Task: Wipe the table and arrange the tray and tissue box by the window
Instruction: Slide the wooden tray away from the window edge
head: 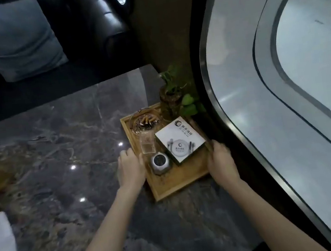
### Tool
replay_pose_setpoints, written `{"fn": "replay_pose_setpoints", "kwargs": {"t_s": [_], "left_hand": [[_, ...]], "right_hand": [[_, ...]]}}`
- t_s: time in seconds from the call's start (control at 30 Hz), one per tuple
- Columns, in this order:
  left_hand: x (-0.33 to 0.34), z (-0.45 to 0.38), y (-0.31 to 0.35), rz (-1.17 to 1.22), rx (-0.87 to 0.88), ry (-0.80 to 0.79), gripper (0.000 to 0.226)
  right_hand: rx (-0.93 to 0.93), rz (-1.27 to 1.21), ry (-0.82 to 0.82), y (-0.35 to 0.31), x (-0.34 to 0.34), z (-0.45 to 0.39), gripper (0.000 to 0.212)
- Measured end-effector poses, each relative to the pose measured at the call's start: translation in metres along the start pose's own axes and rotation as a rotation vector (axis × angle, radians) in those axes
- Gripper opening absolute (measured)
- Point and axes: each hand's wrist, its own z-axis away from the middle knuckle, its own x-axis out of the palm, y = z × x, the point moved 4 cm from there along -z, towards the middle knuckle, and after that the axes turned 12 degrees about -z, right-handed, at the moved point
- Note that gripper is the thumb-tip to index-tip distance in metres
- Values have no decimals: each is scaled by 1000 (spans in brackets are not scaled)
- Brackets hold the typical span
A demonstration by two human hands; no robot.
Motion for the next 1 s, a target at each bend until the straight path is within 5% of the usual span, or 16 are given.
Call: {"fn": "replay_pose_setpoints", "kwargs": {"t_s": [0.47, 0.77, 1.0], "left_hand": [[22, -8, 0, -14, -20, -17, 28], [22, -13, 3, -16, -36, -25, 28], [24, -9, 5, 202, -187, 19, 20]], "right_hand": [[69, -33, 160, 25, 16, -14, 20], [-2, 113, 138, 17, 13, -17, 16], [84, -55, 48, 14, 7, -24, 23]]}}
